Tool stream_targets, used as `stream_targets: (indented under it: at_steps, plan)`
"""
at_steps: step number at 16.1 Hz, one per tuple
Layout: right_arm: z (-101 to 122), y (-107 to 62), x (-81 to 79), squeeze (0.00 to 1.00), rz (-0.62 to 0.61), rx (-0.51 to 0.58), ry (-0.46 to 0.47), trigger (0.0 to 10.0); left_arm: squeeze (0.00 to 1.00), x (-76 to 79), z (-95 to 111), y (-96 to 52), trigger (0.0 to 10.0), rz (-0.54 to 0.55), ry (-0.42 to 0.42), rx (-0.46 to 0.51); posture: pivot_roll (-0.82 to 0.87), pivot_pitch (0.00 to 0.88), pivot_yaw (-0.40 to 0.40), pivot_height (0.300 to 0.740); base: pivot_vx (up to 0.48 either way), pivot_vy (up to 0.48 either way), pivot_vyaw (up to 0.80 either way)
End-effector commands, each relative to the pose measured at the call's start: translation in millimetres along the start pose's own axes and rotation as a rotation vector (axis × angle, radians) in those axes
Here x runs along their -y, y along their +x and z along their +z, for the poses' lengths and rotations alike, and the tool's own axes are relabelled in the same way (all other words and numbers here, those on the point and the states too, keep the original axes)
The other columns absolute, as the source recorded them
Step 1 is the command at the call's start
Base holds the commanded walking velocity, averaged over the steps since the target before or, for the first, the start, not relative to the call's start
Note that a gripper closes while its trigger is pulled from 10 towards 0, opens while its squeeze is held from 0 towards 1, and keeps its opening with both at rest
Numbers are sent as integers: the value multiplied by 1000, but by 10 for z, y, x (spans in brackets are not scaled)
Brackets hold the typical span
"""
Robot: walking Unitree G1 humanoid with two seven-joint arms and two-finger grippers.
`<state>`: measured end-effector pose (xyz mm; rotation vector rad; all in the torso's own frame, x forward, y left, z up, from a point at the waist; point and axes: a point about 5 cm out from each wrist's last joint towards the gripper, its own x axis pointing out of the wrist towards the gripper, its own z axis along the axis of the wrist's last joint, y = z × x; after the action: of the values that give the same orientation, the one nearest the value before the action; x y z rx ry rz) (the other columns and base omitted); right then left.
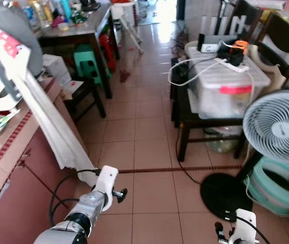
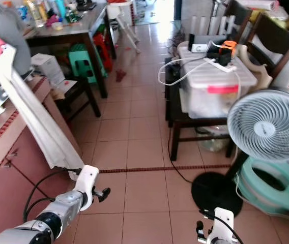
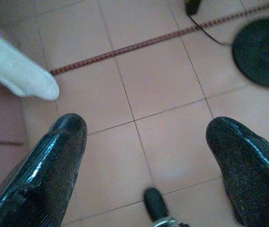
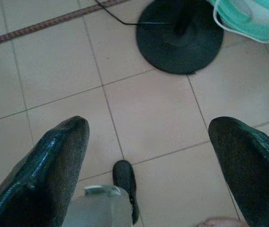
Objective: Kitchen organization
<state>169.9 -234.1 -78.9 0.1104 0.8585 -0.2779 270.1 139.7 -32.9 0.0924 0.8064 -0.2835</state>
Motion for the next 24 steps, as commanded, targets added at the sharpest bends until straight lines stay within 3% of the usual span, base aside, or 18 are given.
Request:
stream_targets:
  at_steps: [1, 24]
  plan:
    - [-2, 9, -143, 0, 47, -1, 12, 10000, 0, -91, -4, -18, 10000, 26, -12, -9, 12, 0, 93, 740, 255, 0, 0]
    - [-27, -3, -143, 0, 74, 3, -76, 10000, 0, -127, -68, -32, 10000, 43, 52, -47, 10, 0, 94, 740, 379, 0, 0]
